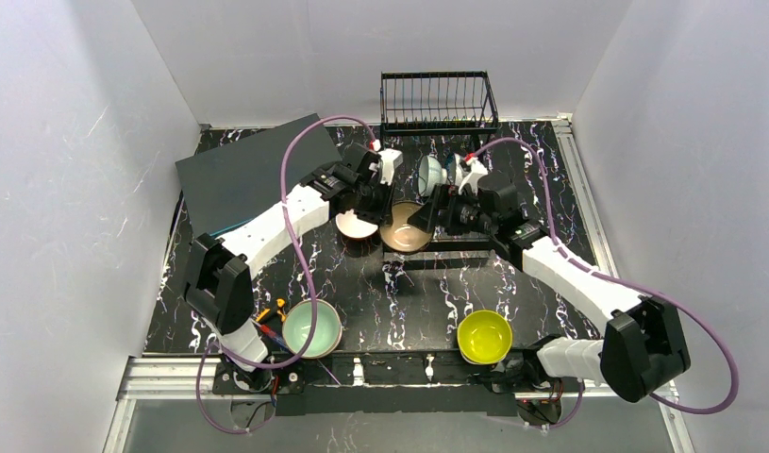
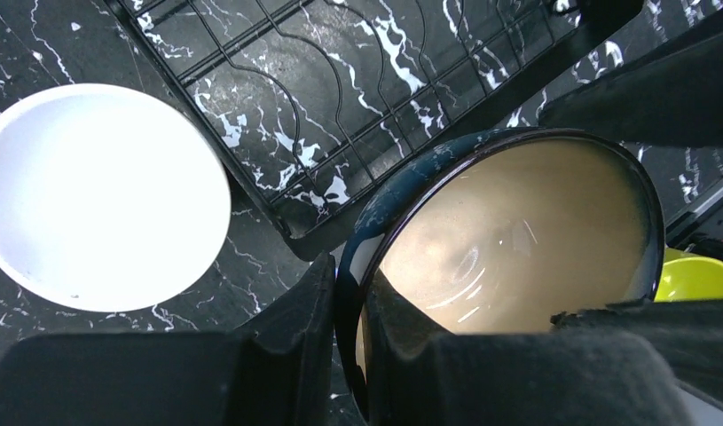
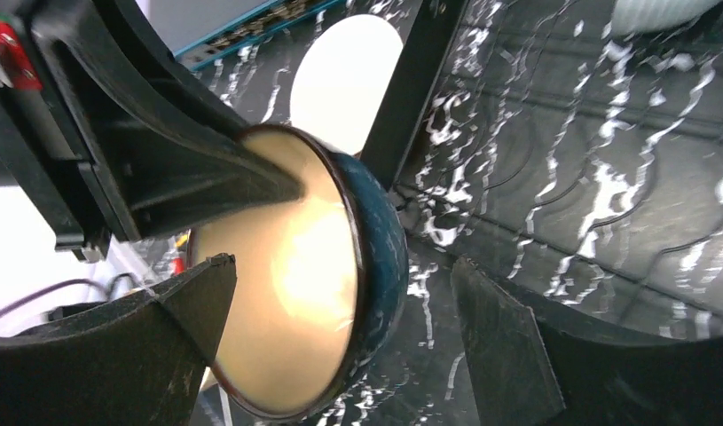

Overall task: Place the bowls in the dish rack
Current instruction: Pick up the bowl from the center of the board.

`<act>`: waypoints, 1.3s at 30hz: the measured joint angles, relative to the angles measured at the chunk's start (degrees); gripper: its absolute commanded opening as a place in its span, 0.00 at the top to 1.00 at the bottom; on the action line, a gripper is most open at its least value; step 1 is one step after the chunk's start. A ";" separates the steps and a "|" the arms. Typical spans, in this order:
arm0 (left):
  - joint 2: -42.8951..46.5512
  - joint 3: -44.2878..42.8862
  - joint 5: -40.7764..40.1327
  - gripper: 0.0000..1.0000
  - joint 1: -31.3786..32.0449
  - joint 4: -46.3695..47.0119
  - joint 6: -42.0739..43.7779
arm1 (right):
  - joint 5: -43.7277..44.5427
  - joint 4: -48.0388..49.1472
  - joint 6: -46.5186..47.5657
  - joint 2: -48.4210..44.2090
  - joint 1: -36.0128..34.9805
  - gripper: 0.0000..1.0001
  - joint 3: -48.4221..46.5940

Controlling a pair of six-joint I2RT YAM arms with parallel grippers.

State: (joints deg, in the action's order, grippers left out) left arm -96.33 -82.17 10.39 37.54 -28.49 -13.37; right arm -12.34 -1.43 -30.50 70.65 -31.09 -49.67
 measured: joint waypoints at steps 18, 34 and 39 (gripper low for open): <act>0.98 11.32 24.35 1.00 -13.70 23.06 -13.99 | -22.01 40.85 -28.39 3.26 5.57 0.01 15.69; 2.80 12.07 29.94 1.00 -13.42 28.48 -15.04 | -24.02 51.45 -35.26 8.92 4.66 0.01 14.49; 2.80 12.07 30.03 1.00 -13.46 28.94 -15.10 | -24.09 48.94 -33.24 8.90 4.68 0.01 12.81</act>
State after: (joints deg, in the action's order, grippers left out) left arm -93.54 -70.11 40.42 24.08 0.45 -28.47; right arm -36.42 47.51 -63.75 79.55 -26.41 -36.86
